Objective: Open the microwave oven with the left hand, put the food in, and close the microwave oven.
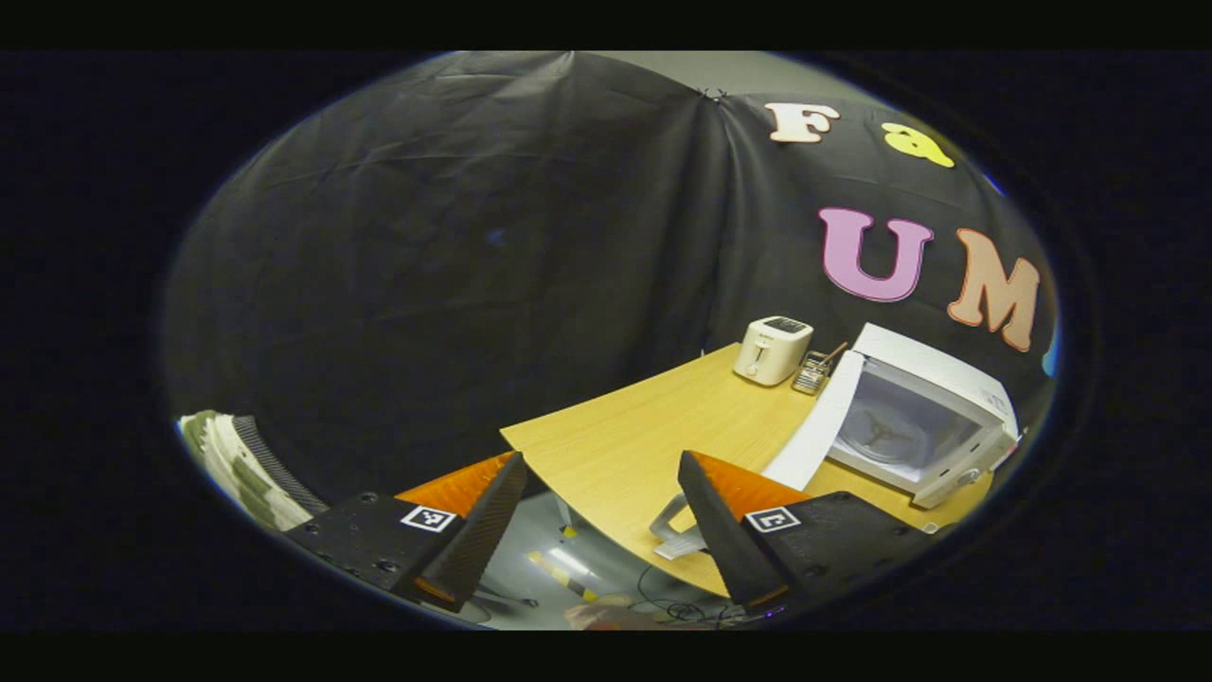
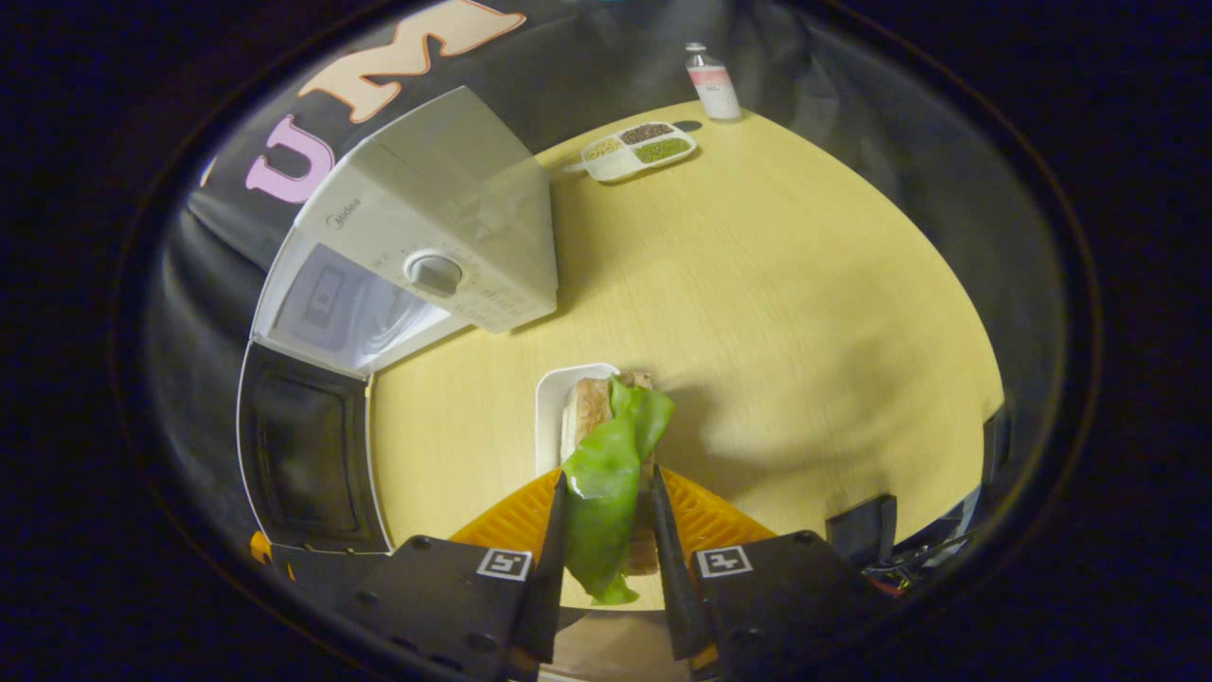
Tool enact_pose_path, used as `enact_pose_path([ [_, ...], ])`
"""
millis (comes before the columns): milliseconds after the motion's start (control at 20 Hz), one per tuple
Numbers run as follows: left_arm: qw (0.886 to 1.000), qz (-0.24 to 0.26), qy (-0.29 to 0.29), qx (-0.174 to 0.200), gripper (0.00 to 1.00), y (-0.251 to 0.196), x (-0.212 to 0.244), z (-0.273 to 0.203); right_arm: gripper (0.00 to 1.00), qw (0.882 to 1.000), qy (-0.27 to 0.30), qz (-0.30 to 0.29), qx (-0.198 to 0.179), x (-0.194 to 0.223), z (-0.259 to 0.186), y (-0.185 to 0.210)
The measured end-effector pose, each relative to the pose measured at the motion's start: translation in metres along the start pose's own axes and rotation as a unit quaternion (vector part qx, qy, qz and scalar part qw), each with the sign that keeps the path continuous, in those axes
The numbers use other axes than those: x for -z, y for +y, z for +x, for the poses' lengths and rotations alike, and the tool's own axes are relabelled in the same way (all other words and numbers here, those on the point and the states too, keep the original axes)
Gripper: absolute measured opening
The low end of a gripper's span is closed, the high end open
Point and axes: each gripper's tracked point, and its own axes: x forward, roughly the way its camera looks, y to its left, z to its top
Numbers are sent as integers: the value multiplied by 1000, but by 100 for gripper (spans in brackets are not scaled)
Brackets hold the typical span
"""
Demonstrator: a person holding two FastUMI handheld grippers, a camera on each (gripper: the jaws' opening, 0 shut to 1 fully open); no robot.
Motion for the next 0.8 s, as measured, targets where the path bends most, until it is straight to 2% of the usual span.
enact_pose_path([
  [50,1000,1,-2,0,91,-2,-1,-3,42,1000,-4,-4,-3,-2,-3,1],
  [100,1000,0,-5,-1,95,-4,-1,-7,42,1000,-13,1,-1,-5,-9,2],
  [150,1000,-1,-7,-2,95,-6,-2,-9,36,1000,-21,-3,-6,-9,-8,3],
  [450,1000,-22,-6,-5,95,-12,2,-6,36,998,-42,-17,-37,-14,-32,8],
  [500,1000,-21,-6,-7,91,-10,2,-5,36,998,-44,-14,-42,-15,-35,10],
  [550,1000,-20,-7,-7,91,-9,1,-3,36,998,-44,-11,-45,-15,-38,13],
  [600,1000,-19,-7,-6,95,-8,-1,-1,36,998,-42,-6,-50,-13,-40,17],
  [800,1000,-8,-5,12,95,-12,0,15,36,996,-45,13,-78,-8,-47,49],
])
